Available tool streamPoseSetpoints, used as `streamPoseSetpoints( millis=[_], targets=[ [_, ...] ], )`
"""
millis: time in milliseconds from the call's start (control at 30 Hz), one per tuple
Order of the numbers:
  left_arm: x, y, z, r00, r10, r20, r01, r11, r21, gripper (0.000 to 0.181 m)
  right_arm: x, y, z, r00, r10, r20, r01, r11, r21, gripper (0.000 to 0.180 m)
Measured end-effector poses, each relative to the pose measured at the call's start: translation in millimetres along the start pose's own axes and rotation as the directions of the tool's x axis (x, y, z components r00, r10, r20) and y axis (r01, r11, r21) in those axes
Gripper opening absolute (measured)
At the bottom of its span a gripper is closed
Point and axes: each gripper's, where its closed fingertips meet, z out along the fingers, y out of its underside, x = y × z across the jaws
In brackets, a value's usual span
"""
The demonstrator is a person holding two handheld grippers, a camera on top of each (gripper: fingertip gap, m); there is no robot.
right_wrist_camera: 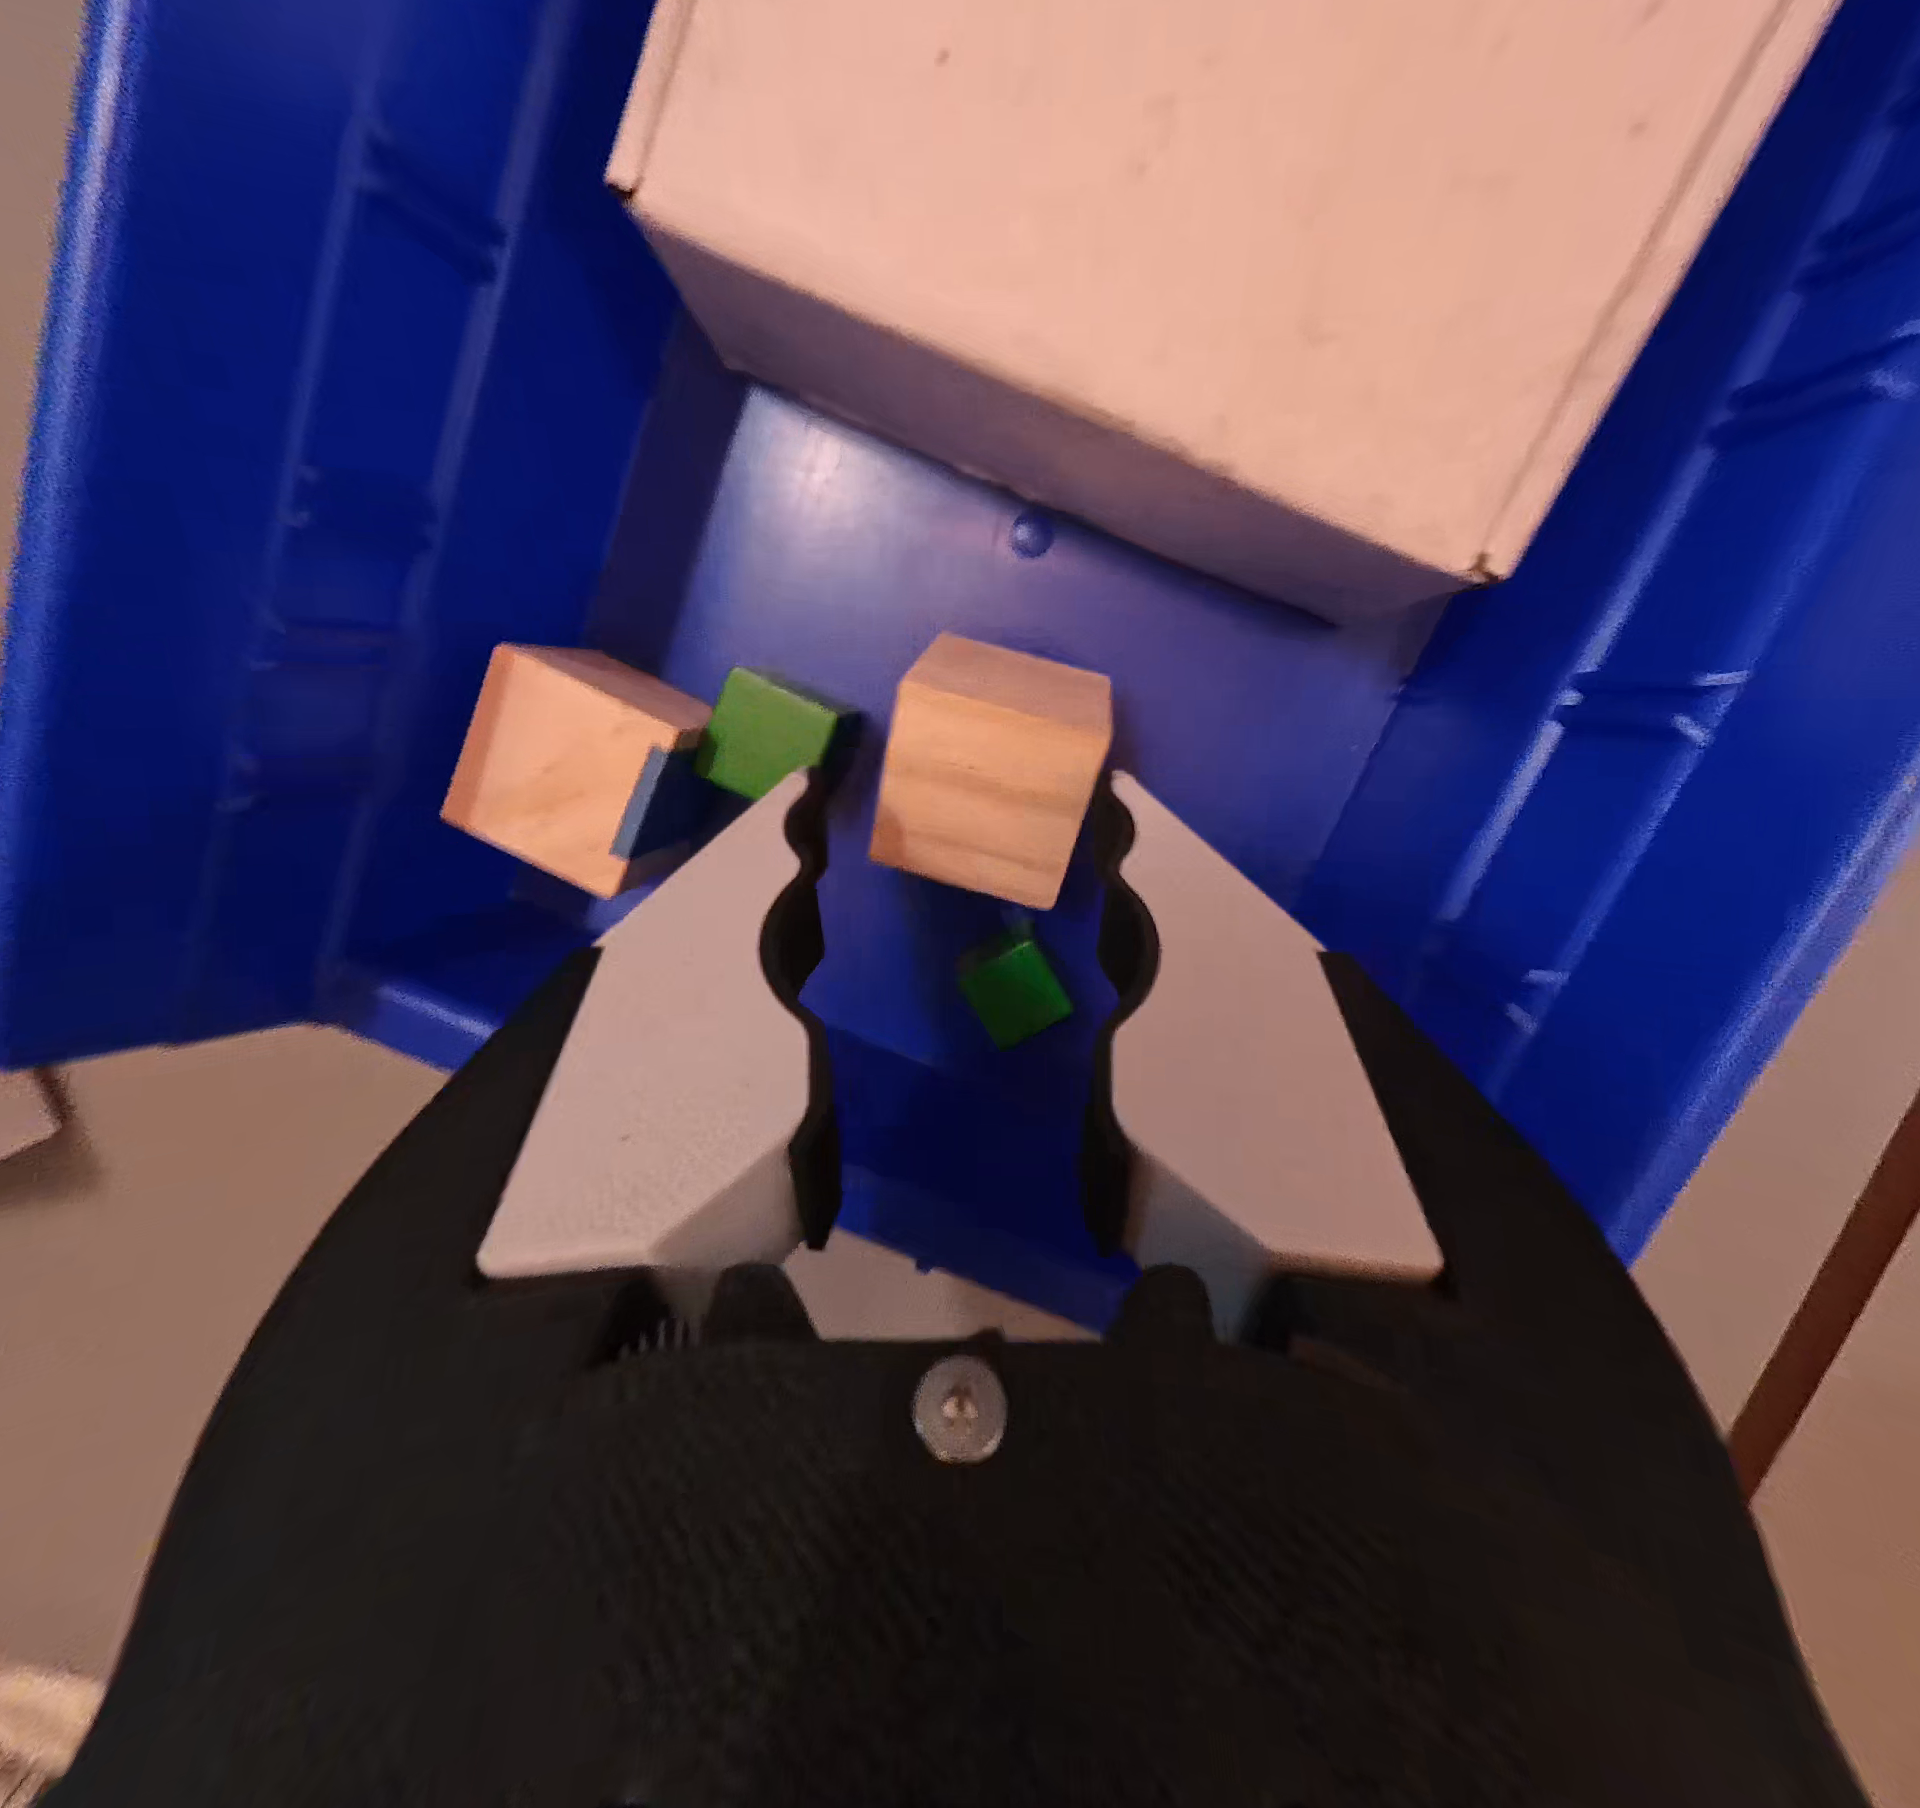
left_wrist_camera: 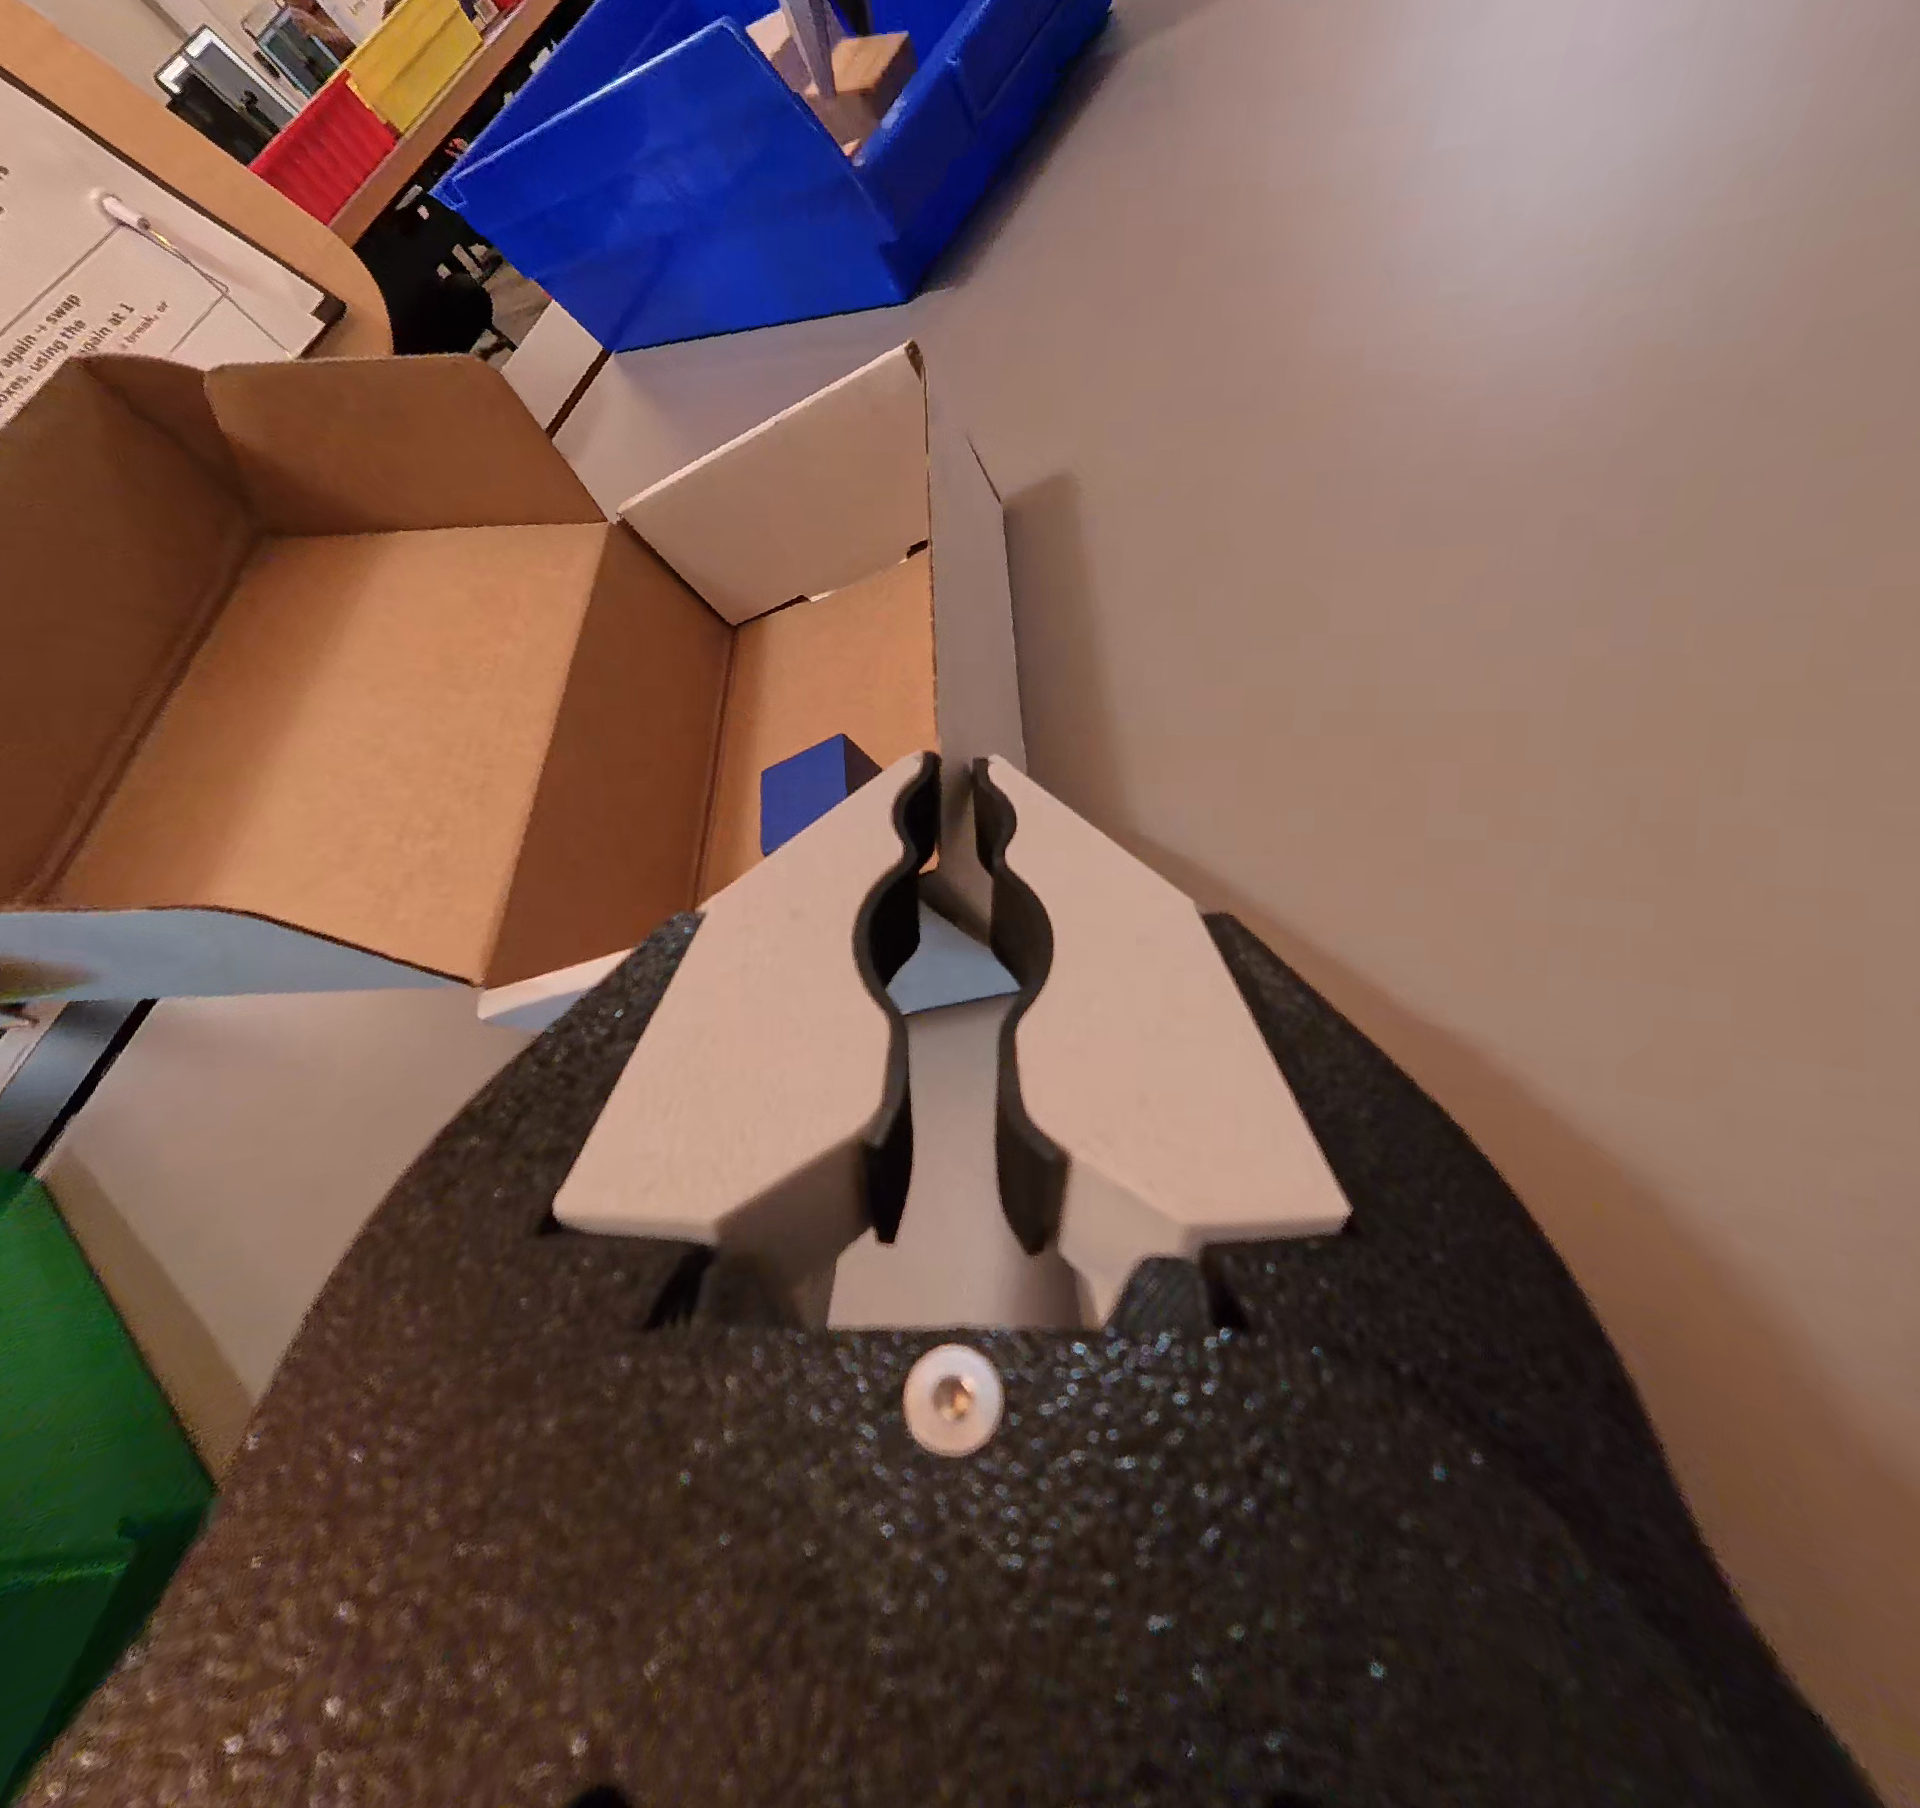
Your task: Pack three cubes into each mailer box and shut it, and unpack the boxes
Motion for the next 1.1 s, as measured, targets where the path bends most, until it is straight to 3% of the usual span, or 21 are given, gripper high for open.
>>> streamPoseSetpoints(
  millis=[33,167,267,333,400,433,467,567,600,633,700,833,967,1100],
  targets=[
    [0,-1,1,1.0,-0.005,-0.001,0.005,1.0,-0.001,0.003,-5,1,-5,1.0,-0.003,0.019,0.003,1.0,-0.012,0.056],
    [-1,-2,6,1.0,-0.013,-0.014,0.013,1.0,0.001,0.003,-40,-4,-58,0.998,-0.054,0.012,0.052,0.994,0.101,0.061],
    [-1,-3,7,1.0,-0.017,-0.02,0.017,1.0,0.003,0.003,-138,4,-99,0.953,-0.278,0.121,0.236,0.93,0.281,0.05],
    [-2,-3,8,1.0,-0.018,-0.023,0.018,1.0,0.005,0.003,-233,28,-110,0.805,-0.53,0.267,0.413,0.824,0.389,0.043],
    [-2,-3,9,1.0,-0.02,-0.024,0.02,1.0,0.005,0.003,-305,50,-105,0.65,-0.69,0.318,0.528,0.711,0.465,0.033],
    [-2,-4,10,1.0,-0.019,-0.024,0.019,1.0,0.005,0.003,-329,63,-95,0.575,-0.754,0.317,0.605,0.652,0.457,0.039],
    [-2,-4,10,1.0,-0.016,-0.022,0.017,1.0,0.005,0.003,-346,73,-82,0.477,-0.831,0.285,0.701,0.556,0.447,0.048],
    [-2,-4,10,1.0,0.007,-0.015,-0.006,1.0,0.01,0.003,-360,86,-37,0.059,-0.996,0.064,0.93,0.078,0.359,0.075],
    [-3,-3,10,1.0,0.013,-0.011,-0.013,1.0,0.011,0.004,-363,89,-30,-0.05,-0.998,0.043,0.937,-0.032,0.348,0.07],
    [-3,-3,10,1.0,0.014,-0.01,-0.014,1.0,0.01,0.004,-375,90,-33,-0.109,-0.993,0.054,0.911,-0.078,0.405,0.068],
    [-3,-3,10,1.0,0.014,-0.011,-0.014,1.0,0.011,0.004,-388,81,-36,-0.132,-0.99,0.048,0.882,-0.095,0.461,0.065],
    [-3,-3,10,1.0,0.017,-0.009,-0.017,1.0,0.011,0.004,-361,76,-16,-0.162,-0.976,0.145,0.959,-0.121,0.257,0.066],
    [-2,-3,10,1.0,0.028,-0.005,-0.028,1.0,0.01,0.005,-369,91,-6,-0.209,-0.95,0.233,0.945,-0.135,0.297,0.061],
    [-2,-3,10,1.0,0.024,-0.008,-0.024,1.0,0.011,0.005,-359,98,16,-0.221,-0.936,0.275,0.963,-0.164,0.215,0.061]
  ],
)
